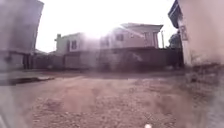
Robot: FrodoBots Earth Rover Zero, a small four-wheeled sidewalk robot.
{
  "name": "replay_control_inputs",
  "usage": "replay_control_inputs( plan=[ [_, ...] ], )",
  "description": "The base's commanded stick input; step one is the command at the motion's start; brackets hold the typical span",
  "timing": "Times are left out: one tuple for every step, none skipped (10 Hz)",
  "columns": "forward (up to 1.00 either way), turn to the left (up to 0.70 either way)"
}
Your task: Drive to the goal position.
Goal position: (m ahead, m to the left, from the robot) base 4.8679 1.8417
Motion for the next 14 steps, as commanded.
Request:
replay_control_inputs(
  plan=[
    [0.70,0.01],
    [0.70,0.01],
    [0.70,0.01],
    [0.70,0.01],
    [0.70,0.01],
    [0.70,0.01],
    [0.70,0.01],
    [0.70,0.01],
    [0.70,0.01],
    [0.70,0.01],
    [0.70,0.01],
    [0.70,0.01],
    [0.70,0.01],
    [0.70,0.01]
  ],
)
